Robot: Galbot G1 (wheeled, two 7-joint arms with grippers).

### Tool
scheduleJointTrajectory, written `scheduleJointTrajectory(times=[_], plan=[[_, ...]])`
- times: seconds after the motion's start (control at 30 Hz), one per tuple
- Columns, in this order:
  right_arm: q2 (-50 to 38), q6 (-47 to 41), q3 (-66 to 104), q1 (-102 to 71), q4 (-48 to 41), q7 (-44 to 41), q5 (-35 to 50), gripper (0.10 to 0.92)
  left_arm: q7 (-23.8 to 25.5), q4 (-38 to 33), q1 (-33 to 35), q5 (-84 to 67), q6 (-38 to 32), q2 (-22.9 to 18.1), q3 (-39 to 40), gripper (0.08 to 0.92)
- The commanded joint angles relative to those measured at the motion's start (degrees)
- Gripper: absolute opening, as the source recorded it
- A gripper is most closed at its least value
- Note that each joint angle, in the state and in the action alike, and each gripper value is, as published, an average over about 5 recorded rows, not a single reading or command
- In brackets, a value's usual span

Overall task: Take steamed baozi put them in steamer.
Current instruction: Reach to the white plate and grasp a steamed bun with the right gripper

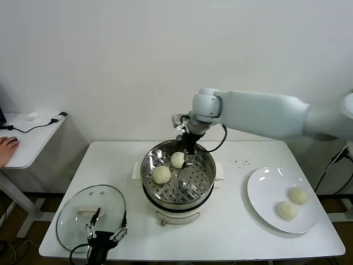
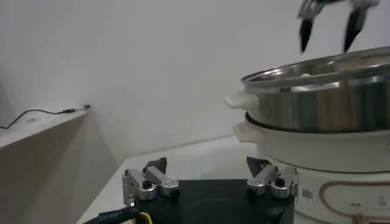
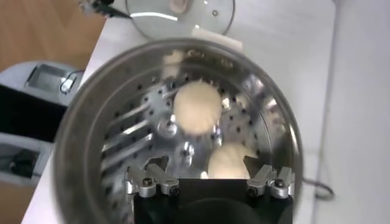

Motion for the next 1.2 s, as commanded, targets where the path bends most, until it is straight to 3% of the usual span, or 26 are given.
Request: scheduleJointTrajectory(times=[0.03,0.23,0.4,0.67,1.2], plan=[[-25.1,3.6,-2.7,7.8,13.2,-4.6,-8.5,0.823,0.0,-0.2,-0.4,1.3,0.4,-1.0,0.1,0.823],[-37.5,6.0,4.4,-4.9,15.0,-6.8,-22.3,0.823,0.2,-0.1,-0.5,1.6,0.5,-1.4,0.0,0.823],[-42.0,7.6,14.2,-19.8,12.1,-7.9,-30.2,0.823,1.7,-0.9,-0.1,1.6,1.0,-1.4,-0.5,0.823],[-42.0,10.8,12.6,-24.4,5.4,-7.5,-36.2,0.823,1.9,-1.1,0.0,1.6,0.7,-2.2,-0.6,0.823],[-38.7,12.7,25.4,-42.8,-1.8,-6.2,-42.2,0.823,1.7,-0.2,0.3,1.0,0.4,-2.1,-1.9,0.823]])
